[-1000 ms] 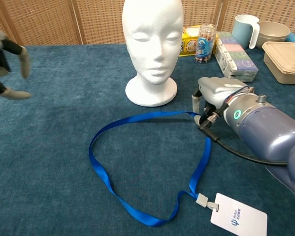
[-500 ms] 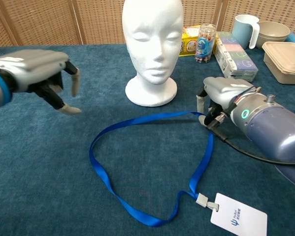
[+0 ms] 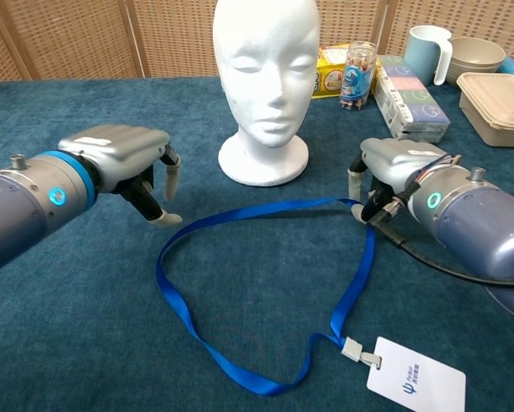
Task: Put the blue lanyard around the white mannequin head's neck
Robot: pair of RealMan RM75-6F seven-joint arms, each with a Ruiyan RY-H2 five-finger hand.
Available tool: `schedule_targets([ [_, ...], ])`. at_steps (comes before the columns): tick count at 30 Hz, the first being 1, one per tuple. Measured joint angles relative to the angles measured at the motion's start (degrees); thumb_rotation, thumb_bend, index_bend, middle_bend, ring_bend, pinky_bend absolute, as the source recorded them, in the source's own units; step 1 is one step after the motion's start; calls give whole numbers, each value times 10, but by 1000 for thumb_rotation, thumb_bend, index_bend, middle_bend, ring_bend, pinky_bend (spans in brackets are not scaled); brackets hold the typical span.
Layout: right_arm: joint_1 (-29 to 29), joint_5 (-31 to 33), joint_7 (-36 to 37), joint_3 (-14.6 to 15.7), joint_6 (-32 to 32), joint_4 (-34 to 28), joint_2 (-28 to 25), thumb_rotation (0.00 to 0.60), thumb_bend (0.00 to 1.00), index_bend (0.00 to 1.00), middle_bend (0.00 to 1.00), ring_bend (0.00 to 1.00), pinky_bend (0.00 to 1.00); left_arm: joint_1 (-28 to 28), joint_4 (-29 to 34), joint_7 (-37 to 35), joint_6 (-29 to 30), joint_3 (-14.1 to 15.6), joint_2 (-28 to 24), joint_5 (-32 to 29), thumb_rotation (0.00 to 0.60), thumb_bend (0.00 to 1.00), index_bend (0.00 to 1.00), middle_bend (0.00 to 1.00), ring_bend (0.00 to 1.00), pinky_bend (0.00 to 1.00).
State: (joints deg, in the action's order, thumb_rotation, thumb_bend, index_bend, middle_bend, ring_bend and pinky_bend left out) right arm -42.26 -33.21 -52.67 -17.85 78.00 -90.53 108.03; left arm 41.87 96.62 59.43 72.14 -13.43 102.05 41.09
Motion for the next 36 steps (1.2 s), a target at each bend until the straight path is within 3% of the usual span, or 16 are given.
schedule_targets([
  [16,0,9,4,-2,-8,10,-2,600,512,625,998,1000,1000,38,-64,-8,-6,-10,59,-35,487,233,532,1000,1000,1000],
  [36,1,11,13,-3,-11,9,-7,600,513,632,1000,1000,1000,59,-95,-2,-1,-9,81,-64,494,295,532,1000,1000,1000],
])
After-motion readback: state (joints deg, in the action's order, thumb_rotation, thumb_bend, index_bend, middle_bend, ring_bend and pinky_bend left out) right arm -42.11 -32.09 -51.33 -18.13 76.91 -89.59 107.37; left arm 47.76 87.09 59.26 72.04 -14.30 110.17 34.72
